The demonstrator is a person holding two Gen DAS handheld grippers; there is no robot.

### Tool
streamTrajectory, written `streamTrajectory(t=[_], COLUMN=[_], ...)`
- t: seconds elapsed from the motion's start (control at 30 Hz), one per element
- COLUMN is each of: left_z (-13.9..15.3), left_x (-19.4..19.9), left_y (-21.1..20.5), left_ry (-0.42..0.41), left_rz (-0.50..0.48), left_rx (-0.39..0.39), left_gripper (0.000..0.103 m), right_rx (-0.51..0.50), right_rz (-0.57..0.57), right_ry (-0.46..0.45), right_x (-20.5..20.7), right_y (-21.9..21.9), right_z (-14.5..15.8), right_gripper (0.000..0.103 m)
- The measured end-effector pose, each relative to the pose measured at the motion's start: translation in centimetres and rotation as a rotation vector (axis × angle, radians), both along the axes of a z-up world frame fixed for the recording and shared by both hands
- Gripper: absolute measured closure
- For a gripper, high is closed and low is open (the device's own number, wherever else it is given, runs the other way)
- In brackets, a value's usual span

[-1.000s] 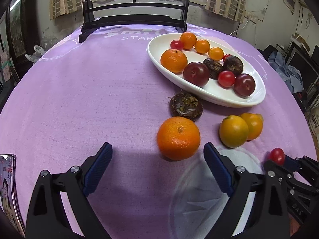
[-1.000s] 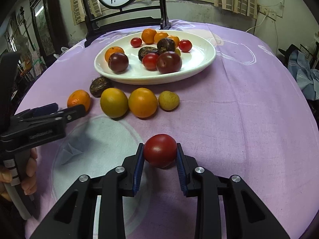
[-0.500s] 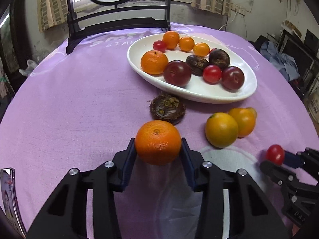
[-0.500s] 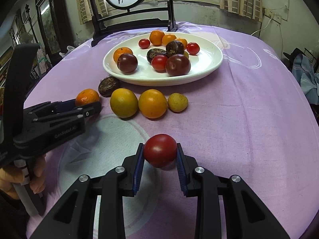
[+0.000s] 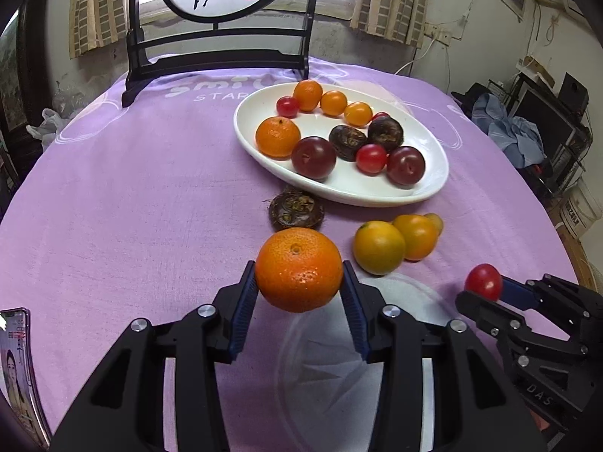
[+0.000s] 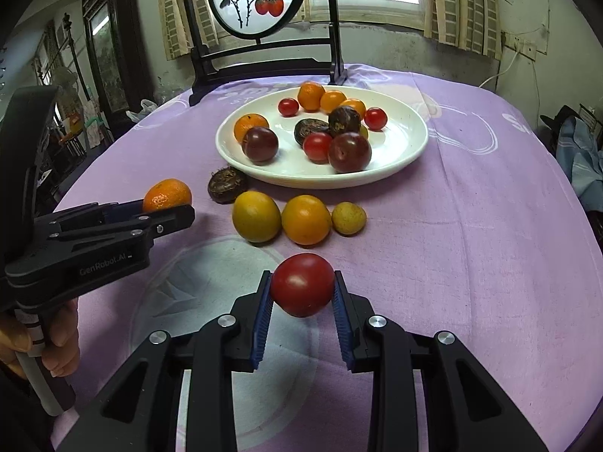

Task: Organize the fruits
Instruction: 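Carry a red tomato to the plate with right tool while left tool carries an orange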

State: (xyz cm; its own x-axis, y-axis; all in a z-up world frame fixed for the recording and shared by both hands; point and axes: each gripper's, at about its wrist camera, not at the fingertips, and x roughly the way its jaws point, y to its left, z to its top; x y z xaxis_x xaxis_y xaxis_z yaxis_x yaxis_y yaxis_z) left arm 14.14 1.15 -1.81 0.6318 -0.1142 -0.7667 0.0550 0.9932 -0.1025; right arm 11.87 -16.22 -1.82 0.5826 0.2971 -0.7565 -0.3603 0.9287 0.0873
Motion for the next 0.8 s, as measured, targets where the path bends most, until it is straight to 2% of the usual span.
streamTrajectory(t=[0.2,0.3,0.37,0.6,0.73,0.8], left_z=[1.4,2.4,3.2,5.7,6.0,5.6], left_x=[-1.1,-0.9,-0.3,5.0,8.8,10.6], left_y=[-0.7,-0.9,-0.7,-0.4,-0.6,-0.5], left_ry=[-0.010,-0.023,-0.021,-0.050,-0.098,-0.089], left_rz=[-0.010,-0.012,-0.018,0.059,0.130,0.154], left_rx=[0.008,0.047,0.039,0.070,0.141,0.148], left_gripper=[0.060,0.060,0.060,0.060,0.060,0.060], right_rx=[0.014,0.005,-0.008,-0.012,-0.002,-0.010], right_rz=[-0.003,0.003,0.010,0.028,0.043,0.044], right_ry=[-0.017,-0.056,-0.075,-0.122,-0.104,-0.088], right_x=[0.1,0.5,1.2,5.2,7.7,8.9], right_y=[-0.1,-0.2,-0.2,0.8,2.1,2.9], right_z=[1.3,2.6,3.3,5.5,5.3,4.6], right_gripper=[0.072,0.072,0.072,0.072,0.072,0.072])
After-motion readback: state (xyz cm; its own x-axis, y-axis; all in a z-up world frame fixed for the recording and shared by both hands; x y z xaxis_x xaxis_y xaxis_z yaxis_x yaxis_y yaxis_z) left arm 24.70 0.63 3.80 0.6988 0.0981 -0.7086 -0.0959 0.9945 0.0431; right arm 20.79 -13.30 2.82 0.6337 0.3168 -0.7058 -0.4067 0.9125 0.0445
